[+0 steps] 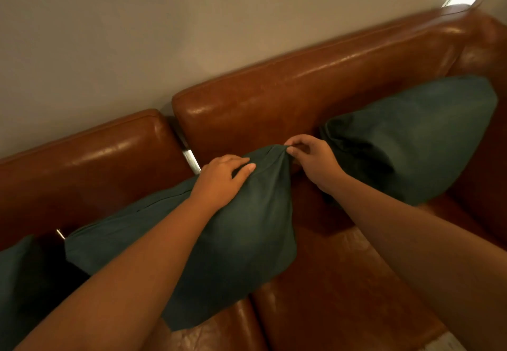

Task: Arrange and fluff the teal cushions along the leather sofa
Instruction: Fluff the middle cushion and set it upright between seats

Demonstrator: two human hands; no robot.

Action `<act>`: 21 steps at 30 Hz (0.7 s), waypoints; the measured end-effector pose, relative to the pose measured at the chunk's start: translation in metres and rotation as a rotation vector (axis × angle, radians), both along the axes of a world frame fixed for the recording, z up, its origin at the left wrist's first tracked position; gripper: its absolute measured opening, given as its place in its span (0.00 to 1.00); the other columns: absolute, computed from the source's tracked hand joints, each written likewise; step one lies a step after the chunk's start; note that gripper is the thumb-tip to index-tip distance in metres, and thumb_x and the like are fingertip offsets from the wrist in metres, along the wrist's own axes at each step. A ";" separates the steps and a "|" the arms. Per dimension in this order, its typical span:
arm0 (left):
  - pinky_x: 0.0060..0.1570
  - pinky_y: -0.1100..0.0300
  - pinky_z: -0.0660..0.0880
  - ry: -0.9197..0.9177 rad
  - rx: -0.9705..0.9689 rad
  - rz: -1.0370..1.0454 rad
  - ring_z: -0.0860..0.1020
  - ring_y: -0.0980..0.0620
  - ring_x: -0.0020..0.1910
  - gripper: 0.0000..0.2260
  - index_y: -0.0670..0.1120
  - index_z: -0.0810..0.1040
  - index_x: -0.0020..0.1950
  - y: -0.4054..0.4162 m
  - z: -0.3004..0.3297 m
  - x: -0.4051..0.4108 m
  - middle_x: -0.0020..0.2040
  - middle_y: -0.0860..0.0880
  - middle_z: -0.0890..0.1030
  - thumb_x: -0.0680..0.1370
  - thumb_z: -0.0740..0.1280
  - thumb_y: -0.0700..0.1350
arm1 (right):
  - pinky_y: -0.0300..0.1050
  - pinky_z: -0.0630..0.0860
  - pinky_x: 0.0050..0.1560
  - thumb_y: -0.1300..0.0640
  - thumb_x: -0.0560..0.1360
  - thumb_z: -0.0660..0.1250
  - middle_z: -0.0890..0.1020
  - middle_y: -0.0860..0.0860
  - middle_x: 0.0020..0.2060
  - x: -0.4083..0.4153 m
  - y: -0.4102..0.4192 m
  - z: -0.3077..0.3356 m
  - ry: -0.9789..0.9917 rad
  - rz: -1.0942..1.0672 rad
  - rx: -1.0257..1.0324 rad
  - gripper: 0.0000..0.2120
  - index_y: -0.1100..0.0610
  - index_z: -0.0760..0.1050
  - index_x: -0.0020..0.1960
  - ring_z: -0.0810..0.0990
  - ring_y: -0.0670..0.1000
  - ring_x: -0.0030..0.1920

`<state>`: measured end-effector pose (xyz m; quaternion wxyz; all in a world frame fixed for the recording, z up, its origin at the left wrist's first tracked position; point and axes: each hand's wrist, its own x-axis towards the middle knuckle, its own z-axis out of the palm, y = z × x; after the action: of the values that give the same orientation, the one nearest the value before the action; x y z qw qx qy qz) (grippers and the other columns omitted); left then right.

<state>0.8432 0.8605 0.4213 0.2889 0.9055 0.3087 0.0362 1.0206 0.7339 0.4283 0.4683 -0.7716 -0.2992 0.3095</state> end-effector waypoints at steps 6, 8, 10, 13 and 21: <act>0.50 0.62 0.69 -0.049 -0.115 0.093 0.76 0.51 0.53 0.20 0.47 0.76 0.65 -0.023 0.014 0.044 0.53 0.49 0.76 0.76 0.67 0.55 | 0.53 0.79 0.55 0.62 0.75 0.68 0.83 0.51 0.44 0.009 -0.008 0.013 0.080 0.082 0.082 0.08 0.50 0.80 0.43 0.82 0.52 0.50; 0.48 0.60 0.70 -0.103 -0.084 0.093 0.76 0.51 0.49 0.15 0.46 0.78 0.59 -0.029 0.015 0.050 0.47 0.50 0.76 0.75 0.68 0.51 | 0.49 0.79 0.54 0.62 0.74 0.70 0.84 0.50 0.43 0.012 -0.010 0.019 0.058 0.091 0.093 0.08 0.50 0.81 0.42 0.82 0.50 0.48; 0.47 0.57 0.72 -0.121 -0.065 0.073 0.76 0.51 0.46 0.10 0.45 0.78 0.54 -0.034 0.016 0.054 0.45 0.50 0.75 0.76 0.68 0.48 | 0.46 0.79 0.53 0.63 0.73 0.71 0.84 0.51 0.43 0.014 -0.014 0.021 0.037 0.084 0.103 0.07 0.51 0.81 0.42 0.82 0.49 0.48; 0.46 0.54 0.71 -0.082 -0.010 0.010 0.75 0.48 0.46 0.07 0.44 0.77 0.50 -0.037 0.016 0.057 0.46 0.47 0.75 0.77 0.67 0.46 | 0.44 0.78 0.54 0.62 0.71 0.73 0.83 0.53 0.47 0.016 -0.022 0.019 0.096 0.082 0.107 0.08 0.52 0.80 0.46 0.81 0.50 0.50; 0.49 0.51 0.71 -0.053 0.075 -0.159 0.75 0.48 0.49 0.01 0.48 0.73 0.47 -0.015 0.035 0.049 0.46 0.51 0.76 0.78 0.64 0.45 | 0.51 0.77 0.48 0.56 0.70 0.74 0.80 0.53 0.44 0.007 -0.030 -0.002 -0.126 0.190 -0.147 0.10 0.53 0.77 0.50 0.79 0.51 0.45</act>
<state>0.8925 0.8456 0.4558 0.2647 0.9361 0.2266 0.0487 1.0280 0.7036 0.4266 0.3595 -0.7898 -0.3765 0.3245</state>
